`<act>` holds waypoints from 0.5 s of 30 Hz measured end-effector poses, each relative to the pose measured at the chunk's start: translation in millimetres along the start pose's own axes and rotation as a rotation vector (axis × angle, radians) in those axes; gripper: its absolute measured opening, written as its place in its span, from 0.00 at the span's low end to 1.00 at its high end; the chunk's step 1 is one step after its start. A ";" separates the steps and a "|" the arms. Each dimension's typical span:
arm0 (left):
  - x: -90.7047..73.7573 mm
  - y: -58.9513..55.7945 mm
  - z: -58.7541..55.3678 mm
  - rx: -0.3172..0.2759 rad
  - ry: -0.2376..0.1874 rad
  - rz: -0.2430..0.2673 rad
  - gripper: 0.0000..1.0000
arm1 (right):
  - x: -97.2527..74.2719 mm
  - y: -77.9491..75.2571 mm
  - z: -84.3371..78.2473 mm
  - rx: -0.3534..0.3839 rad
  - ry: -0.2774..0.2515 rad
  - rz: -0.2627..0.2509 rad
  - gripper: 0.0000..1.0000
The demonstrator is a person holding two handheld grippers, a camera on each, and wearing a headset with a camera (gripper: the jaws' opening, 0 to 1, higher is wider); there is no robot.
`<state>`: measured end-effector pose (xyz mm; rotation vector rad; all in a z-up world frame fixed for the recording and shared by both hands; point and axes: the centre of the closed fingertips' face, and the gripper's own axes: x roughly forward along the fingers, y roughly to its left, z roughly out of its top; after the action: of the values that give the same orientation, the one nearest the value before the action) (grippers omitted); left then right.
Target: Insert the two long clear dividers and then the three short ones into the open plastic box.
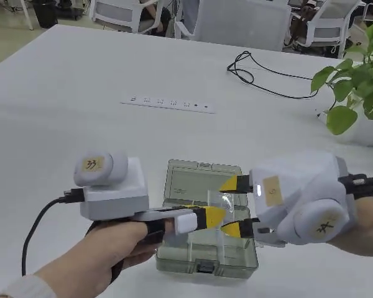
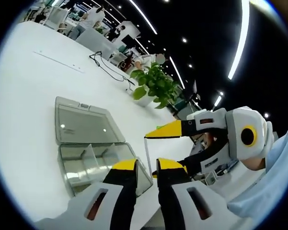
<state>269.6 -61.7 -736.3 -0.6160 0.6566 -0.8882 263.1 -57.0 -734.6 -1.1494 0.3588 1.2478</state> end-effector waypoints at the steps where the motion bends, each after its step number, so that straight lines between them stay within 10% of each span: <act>1: -0.3 -0.2 -0.1 -0.003 0.000 -0.003 0.11 | -0.1 -0.1 1.0 -0.002 -0.004 0.000 0.33; 15: -2.5 -1.6 -2.5 -0.054 -0.016 -0.019 0.01 | -1.4 2.0 6.8 -0.073 0.009 -0.032 0.33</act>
<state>265.7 -60.8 -736.1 -0.6784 0.6630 -0.8850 258.5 -52.3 -731.5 -1.2185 0.3022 1.2364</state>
